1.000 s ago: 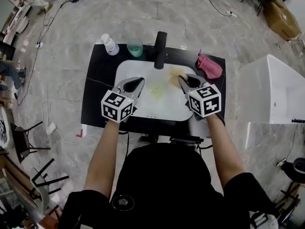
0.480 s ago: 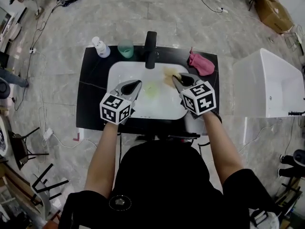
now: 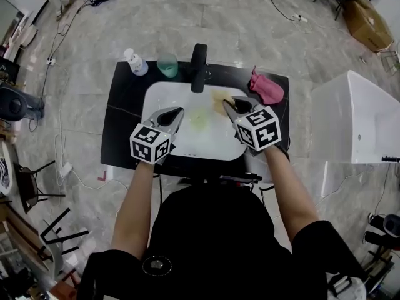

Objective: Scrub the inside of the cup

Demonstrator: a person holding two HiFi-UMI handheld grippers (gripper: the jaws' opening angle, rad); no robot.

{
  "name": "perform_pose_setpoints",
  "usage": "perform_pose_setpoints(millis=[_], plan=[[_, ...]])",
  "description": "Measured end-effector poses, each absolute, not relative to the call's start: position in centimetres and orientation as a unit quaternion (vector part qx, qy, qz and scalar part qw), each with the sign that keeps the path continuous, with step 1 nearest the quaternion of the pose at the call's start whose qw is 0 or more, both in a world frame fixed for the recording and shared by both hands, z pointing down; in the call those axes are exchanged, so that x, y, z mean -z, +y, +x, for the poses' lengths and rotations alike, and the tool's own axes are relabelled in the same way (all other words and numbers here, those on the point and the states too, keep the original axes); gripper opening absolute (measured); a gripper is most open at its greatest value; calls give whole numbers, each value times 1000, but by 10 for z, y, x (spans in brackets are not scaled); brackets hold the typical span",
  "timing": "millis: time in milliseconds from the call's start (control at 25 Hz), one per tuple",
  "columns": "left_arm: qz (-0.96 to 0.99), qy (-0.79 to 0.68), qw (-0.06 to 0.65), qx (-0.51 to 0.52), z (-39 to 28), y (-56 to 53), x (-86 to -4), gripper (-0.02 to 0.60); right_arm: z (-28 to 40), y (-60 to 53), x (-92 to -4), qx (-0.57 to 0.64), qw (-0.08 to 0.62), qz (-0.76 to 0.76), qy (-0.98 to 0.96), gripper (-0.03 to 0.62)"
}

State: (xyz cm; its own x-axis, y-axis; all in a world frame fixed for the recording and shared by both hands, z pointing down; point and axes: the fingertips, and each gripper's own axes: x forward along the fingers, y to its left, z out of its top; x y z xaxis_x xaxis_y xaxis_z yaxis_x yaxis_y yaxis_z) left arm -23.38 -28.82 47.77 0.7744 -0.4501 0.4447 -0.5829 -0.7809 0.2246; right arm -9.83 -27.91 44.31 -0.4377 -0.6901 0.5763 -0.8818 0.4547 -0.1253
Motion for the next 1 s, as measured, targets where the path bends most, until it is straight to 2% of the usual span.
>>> perform_pose_setpoints(millis=[480, 1000], plan=[[919, -278, 183, -214, -227, -285, -491, 0, -92, -271, -459, -227, 238, 457, -826, 43], [899, -290, 171, -279, -215, -280, -533, 0, -93, -274, -497, -232, 281, 385, -848, 43]])
